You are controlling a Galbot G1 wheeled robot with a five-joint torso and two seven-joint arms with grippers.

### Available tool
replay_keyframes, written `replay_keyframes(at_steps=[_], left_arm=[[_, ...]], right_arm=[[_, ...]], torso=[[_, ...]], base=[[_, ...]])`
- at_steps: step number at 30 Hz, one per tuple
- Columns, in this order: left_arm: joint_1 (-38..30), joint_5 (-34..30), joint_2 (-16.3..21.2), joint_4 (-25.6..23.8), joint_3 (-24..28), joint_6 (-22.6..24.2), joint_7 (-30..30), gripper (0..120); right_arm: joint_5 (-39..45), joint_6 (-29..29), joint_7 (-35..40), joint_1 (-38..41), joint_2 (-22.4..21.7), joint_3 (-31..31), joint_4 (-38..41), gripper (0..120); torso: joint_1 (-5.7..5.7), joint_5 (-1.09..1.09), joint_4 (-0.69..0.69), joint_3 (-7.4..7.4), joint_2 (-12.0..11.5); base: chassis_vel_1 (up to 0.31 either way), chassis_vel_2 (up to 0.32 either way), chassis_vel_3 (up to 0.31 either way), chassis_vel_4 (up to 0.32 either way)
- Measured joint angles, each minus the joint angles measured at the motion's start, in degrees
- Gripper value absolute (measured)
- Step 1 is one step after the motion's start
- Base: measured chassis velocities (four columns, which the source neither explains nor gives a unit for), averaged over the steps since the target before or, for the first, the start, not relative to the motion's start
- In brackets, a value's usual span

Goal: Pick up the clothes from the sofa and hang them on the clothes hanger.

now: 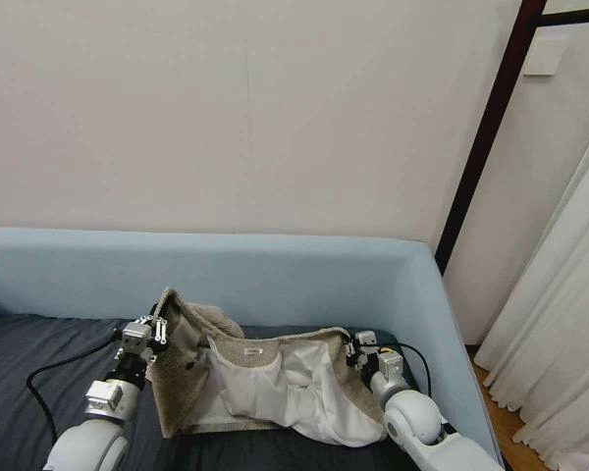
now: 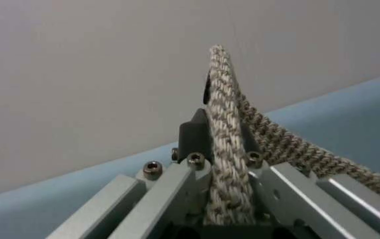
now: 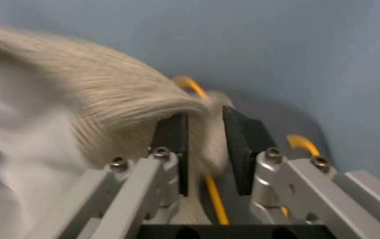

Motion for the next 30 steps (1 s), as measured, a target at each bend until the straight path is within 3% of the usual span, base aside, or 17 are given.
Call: replay_keyframes(at_steps=[3,19,25,30], left_arm=[[1.3,0.0,1.2,-1.2,-0.9,0.5,-1.1,0],[4.5,0.0,-0.1,-6.4,-1.8,0.8,-2.1,0],[5.5,-0.1,-0.3,-7.1,-2.3,0.7,-3.0,0],[5.7,-0.1,-0.1,-7.2,-2.4,0.6,-3.9,0]], right_arm=[[1.6,-4.8,0.5,1.2,-0.5,0.3,-3.3,40],[-9.7,-7.0,-7.3,15.9,8.9,1.2,-35.1,98],[-13.0,-6.6,-10.4,16.7,10.7,3.3,-40.3,100],[-13.3,-5.3,-11.9,16.5,11.3,4.2,-41.5,84]], torso=[[0.00,0.01,0.00,0.00,0.0],[0.00,0.01,0.01,0.00,0.0],[0.00,0.00,0.01,0.00,0.0],[0.00,0.01,0.01,0.00,0.0]], base=[[0.000,0.000,0.000,0.000],[0.000,0.000,0.000,0.000],[0.000,0.000,0.000,0.000],[0.000,0.000,0.000,0.000]])
